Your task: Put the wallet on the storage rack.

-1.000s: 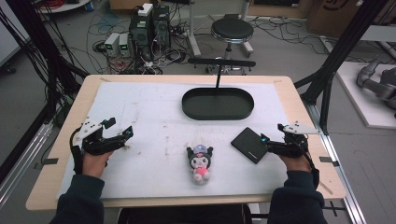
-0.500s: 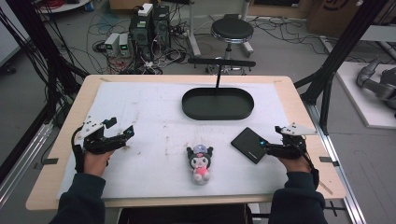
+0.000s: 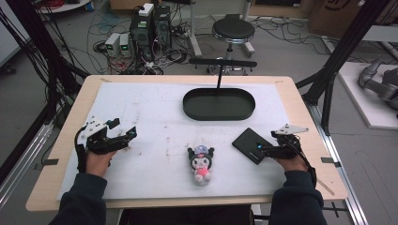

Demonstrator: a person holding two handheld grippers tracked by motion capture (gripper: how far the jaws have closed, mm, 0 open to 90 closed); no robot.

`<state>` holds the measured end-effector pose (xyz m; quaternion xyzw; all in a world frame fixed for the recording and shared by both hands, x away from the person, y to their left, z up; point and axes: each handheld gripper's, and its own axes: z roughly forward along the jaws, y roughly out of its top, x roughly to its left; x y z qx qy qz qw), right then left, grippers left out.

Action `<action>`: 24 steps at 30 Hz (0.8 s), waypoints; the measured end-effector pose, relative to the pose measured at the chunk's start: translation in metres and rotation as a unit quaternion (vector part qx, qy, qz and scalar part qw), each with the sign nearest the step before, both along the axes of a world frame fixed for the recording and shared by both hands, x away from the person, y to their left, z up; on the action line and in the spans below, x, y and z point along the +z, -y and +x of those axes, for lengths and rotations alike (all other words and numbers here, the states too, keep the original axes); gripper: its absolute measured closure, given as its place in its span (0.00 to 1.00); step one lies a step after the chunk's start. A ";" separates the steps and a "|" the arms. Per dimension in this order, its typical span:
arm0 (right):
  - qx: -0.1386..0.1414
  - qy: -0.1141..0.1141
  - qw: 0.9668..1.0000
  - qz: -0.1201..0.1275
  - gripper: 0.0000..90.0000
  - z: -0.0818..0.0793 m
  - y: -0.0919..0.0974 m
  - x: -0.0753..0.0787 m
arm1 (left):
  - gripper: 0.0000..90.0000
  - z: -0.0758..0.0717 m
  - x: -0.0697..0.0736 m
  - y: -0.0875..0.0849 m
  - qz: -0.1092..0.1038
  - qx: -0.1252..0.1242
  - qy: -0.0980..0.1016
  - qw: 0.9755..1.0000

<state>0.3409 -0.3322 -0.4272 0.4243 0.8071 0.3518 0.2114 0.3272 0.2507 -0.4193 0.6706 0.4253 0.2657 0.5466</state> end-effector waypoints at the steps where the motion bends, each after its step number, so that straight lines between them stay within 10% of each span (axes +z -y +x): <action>1: 0.000 0.000 1.000 0.000 0.25 0.000 0.000 0.000 | 0.22 0.000 0.000 0.000 0.001 0.000 -0.001 1.000; 9: 0.025 -0.051 0.998 0.006 0.31 0.012 0.003 -0.012 | 0.22 -0.003 -0.001 0.000 -0.001 0.000 -0.003 1.000; 13: 0.034 -0.095 0.993 0.067 0.37 0.020 0.013 -0.018 | 0.23 -0.004 -0.001 0.001 0.000 0.001 -0.004 1.000; 24: 0.034 -0.102 0.991 0.078 0.49 0.021 0.016 -0.016 | 0.24 -0.005 -0.001 -0.002 0.002 0.000 -0.004 1.000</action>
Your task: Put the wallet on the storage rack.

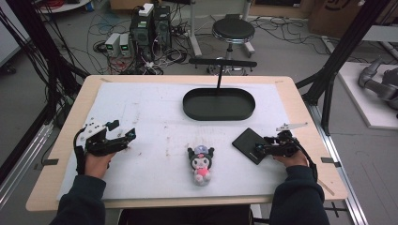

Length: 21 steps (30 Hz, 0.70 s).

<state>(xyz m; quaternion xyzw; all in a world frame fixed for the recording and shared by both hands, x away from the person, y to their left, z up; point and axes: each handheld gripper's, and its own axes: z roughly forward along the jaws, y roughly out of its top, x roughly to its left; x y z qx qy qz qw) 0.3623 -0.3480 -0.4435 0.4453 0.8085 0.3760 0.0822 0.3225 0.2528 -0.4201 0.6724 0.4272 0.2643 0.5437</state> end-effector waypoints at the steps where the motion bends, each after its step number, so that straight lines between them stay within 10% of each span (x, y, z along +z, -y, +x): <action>1: -0.001 0.003 1.000 0.000 0.54 0.000 0.001 0.001 | 0.24 0.000 0.000 0.000 0.000 0.000 0.000 1.000; 10: -0.007 0.026 1.000 -0.014 0.87 -0.005 0.009 0.007 | 0.24 0.003 -0.001 0.001 0.006 -0.001 -0.002 1.000; 21: -0.023 0.078 0.997 -0.014 0.96 -0.018 0.011 0.027 | 0.25 0.004 0.000 0.002 0.009 -0.002 -0.002 1.000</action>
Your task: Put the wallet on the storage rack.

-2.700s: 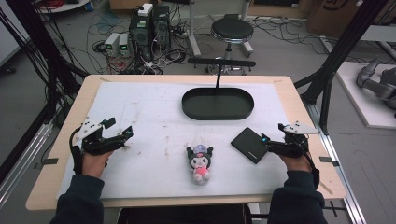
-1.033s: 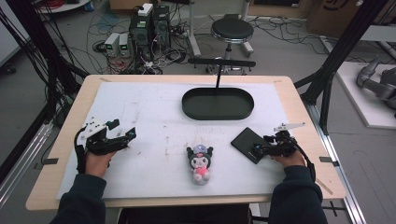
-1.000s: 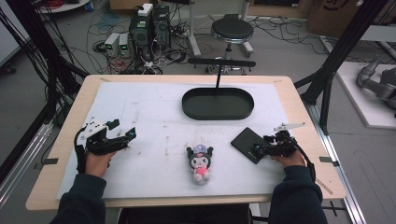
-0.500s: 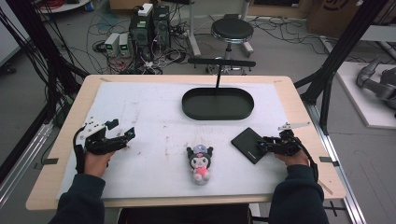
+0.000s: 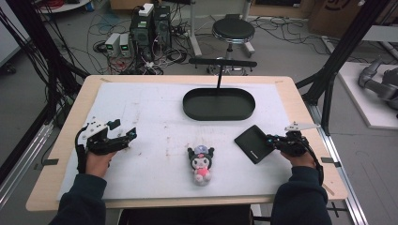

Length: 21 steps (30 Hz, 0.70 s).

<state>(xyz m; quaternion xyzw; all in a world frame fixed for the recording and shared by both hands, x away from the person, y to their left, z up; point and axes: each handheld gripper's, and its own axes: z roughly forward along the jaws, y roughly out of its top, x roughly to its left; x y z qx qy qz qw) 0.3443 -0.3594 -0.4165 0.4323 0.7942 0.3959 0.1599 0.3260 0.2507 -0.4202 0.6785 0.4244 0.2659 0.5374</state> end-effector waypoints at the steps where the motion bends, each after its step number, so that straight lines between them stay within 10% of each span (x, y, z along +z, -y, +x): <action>1: -0.006 0.009 1.000 0.001 0.96 -0.002 0.000 0.004 | 0.25 0.000 0.000 0.000 0.000 0.001 0.000 1.000; 5: -0.020 0.059 0.998 -0.033 0.96 -0.013 -0.005 0.027 | 0.25 0.000 0.000 0.000 0.002 0.001 0.000 1.000; 9: -0.033 0.119 0.985 -0.117 0.96 -0.025 -0.020 0.053 | 0.26 0.000 0.000 0.000 0.003 0.001 0.001 1.000; 21: 0.052 0.092 0.988 -0.116 0.96 -0.021 -0.057 0.043 | 0.26 0.001 -0.001 0.001 0.006 0.002 0.002 1.000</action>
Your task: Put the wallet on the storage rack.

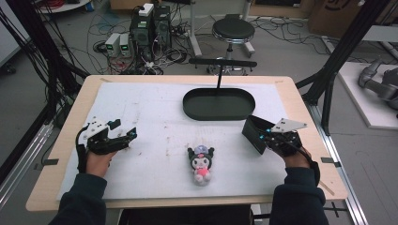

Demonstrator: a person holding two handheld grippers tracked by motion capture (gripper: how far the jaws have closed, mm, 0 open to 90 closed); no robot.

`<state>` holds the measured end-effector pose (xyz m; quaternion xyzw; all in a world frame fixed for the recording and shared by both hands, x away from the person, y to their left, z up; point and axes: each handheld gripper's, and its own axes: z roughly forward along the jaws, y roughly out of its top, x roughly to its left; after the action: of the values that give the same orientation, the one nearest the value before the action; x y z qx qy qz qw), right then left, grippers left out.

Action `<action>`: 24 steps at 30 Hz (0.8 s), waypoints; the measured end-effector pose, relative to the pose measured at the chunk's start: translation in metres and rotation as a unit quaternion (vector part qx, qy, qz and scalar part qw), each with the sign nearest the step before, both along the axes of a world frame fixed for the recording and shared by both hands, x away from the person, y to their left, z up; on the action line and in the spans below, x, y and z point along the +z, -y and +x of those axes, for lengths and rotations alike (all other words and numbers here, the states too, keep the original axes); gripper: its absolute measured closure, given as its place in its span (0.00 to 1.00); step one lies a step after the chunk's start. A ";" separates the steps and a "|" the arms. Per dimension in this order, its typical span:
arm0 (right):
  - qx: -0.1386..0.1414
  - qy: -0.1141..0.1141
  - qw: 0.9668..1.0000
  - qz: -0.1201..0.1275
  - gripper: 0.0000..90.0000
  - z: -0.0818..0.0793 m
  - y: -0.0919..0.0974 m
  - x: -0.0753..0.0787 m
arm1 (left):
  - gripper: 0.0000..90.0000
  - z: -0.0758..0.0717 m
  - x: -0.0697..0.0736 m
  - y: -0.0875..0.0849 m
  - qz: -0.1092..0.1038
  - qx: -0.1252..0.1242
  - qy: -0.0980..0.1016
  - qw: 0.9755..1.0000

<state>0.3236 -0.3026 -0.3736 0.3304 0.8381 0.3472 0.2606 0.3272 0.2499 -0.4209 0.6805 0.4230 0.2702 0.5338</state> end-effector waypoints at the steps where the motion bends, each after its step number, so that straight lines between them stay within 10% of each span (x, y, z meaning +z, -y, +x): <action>1: 0.004 -0.001 1.000 -0.003 0.96 0.000 -0.002 0.000 | 0.26 0.000 0.000 0.000 0.000 -0.001 0.000 1.000; 17: -0.010 -0.010 1.000 0.020 0.80 0.003 0.003 -0.007 | 0.26 0.000 0.000 0.000 0.004 0.000 -0.003 1.000; 24: -0.031 -0.016 0.999 0.026 0.94 0.005 0.003 -0.005 | 0.27 0.000 0.000 0.000 0.006 -0.001 -0.002 1.000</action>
<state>0.3282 -0.3059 -0.3785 0.3683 0.8223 0.3555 0.2485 0.3272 0.2498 -0.4211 0.6849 0.4219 0.2709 0.5287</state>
